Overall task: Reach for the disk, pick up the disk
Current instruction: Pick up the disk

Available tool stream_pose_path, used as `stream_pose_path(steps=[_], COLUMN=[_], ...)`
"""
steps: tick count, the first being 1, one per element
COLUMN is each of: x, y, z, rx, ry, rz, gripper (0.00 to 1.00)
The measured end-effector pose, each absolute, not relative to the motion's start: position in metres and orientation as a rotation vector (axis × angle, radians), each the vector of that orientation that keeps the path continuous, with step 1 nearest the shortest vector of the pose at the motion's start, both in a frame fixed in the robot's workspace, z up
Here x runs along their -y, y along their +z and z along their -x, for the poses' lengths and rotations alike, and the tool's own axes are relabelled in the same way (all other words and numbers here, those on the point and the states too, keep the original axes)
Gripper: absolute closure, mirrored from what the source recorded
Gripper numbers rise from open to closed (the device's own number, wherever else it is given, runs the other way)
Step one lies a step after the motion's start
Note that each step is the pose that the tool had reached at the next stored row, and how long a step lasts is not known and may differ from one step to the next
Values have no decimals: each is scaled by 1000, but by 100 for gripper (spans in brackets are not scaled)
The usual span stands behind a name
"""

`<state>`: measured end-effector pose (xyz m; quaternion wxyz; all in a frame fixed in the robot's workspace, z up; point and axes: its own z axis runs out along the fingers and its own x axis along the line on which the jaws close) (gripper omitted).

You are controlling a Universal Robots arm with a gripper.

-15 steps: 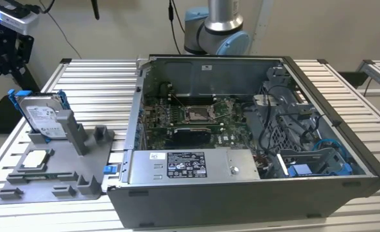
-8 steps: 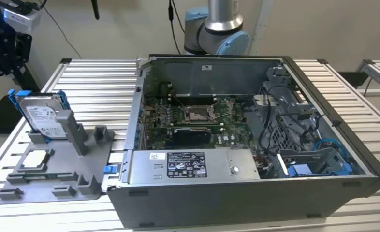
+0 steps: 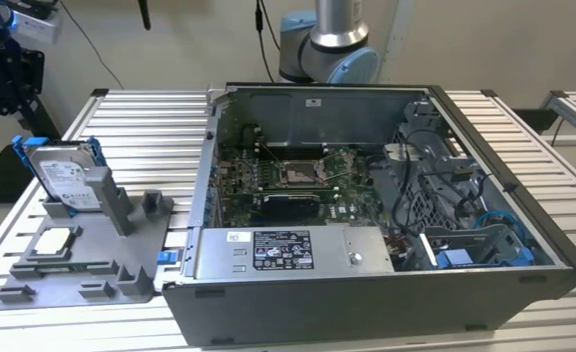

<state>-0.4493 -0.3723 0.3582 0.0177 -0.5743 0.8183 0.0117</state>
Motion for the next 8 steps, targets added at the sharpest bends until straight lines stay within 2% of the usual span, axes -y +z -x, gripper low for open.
stream_pose_path(steps=[8], x=[372], y=[358], z=[449], rx=[-2409], ry=[40], rz=[1963], gripper=[100])
